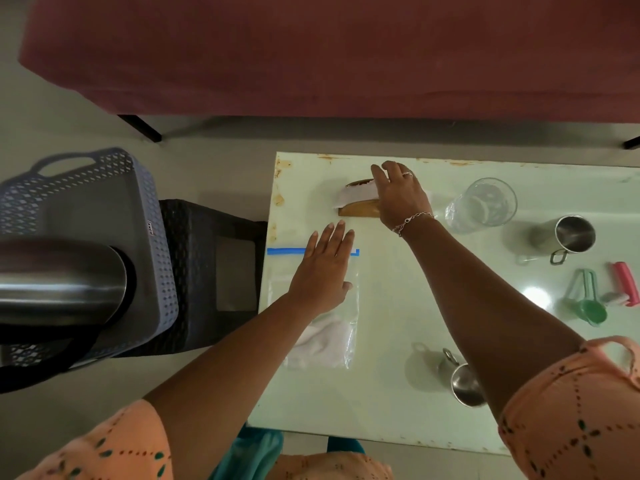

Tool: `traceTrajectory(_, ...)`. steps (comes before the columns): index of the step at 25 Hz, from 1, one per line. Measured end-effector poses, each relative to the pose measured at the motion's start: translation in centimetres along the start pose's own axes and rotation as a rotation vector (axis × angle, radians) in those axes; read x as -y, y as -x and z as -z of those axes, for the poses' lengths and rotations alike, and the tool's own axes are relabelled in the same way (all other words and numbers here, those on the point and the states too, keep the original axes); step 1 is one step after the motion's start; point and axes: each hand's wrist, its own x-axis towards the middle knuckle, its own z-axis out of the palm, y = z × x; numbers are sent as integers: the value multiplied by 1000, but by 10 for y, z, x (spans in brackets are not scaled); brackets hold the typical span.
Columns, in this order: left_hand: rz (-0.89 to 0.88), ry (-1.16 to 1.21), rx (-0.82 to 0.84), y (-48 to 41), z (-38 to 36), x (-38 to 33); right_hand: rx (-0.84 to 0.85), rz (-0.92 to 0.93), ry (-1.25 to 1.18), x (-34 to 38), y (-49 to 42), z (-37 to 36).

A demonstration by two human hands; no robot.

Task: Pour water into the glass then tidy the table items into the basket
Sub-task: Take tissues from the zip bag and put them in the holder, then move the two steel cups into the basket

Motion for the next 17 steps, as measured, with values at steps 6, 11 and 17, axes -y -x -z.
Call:
traceTrajectory(6,56,44,-81,20,11,-30,-72,-21,-9,-10,63,17)
traceTrajectory(11,55,49,-119,50,8,-65,-72,-100,-13,-25,144,18)
traceTrajectory(17,13,99,-98,78,3,-88,-25,-267,-46,-44,218,18)
